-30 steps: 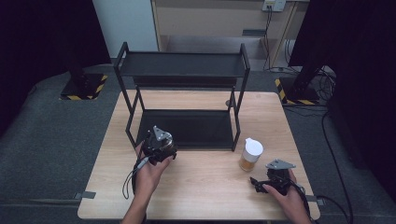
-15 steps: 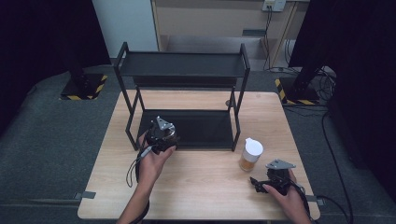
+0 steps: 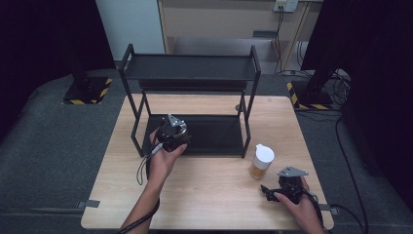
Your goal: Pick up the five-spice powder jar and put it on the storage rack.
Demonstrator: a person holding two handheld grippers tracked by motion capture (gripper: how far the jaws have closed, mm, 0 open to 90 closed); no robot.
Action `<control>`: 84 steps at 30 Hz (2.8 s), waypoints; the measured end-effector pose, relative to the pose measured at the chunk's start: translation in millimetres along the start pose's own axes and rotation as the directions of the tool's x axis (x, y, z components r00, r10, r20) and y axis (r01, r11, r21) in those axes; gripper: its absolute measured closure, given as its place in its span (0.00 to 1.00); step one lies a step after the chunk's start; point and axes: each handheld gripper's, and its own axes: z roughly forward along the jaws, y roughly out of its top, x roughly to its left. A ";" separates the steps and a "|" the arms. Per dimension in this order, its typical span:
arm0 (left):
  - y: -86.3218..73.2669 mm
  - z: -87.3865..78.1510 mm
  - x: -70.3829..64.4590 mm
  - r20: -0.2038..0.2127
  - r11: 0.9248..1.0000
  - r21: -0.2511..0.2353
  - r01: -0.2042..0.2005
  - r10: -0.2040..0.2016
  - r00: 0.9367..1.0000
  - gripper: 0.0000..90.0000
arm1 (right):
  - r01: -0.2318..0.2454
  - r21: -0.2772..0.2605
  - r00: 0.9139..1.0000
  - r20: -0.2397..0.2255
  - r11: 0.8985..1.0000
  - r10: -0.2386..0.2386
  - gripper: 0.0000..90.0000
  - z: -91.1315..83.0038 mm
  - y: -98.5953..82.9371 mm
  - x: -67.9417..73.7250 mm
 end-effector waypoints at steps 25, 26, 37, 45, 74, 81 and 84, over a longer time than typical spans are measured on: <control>12.0 39.9 13.3 -0.029 0.999 0.019 0.045 -0.045 0.999 0.33 | 0.000 0.000 1.000 0.000 1.000 0.000 0.02 0.0 0.0 0.0; 12.1 41.0 13.8 -0.029 0.999 0.022 0.048 -0.047 0.998 0.33 | -0.001 0.001 1.000 0.000 1.000 0.001 0.02 -0.1 0.1 0.0; 4.4 52.1 20.1 -0.031 0.996 0.049 0.074 -0.072 0.997 0.33 | -0.001 0.000 1.000 0.000 1.000 0.001 0.02 0.0 0.0 0.0; -3.5 57.5 22.2 -0.033 0.995 0.062 0.082 -0.080 0.996 0.33 | -0.001 0.001 1.000 0.000 1.000 0.001 0.02 -0.1 0.1 0.0; -14.8 57.8 24.5 -0.041 0.992 0.064 0.107 -0.105 0.994 0.12 | -0.001 0.000 1.000 0.000 1.000 0.001 0.02 -0.1 0.0 0.0; -20.0 47.8 23.4 -0.050 0.993 0.062 0.101 -0.098 0.994 0.04 | -0.001 0.000 1.000 0.000 1.000 0.001 0.02 0.0 0.0 0.0; -21.1 43.4 22.6 -0.047 0.993 0.062 0.101 -0.098 0.994 0.03 | 0.000 0.000 1.000 0.000 1.000 0.000 0.02 0.0 0.0 0.0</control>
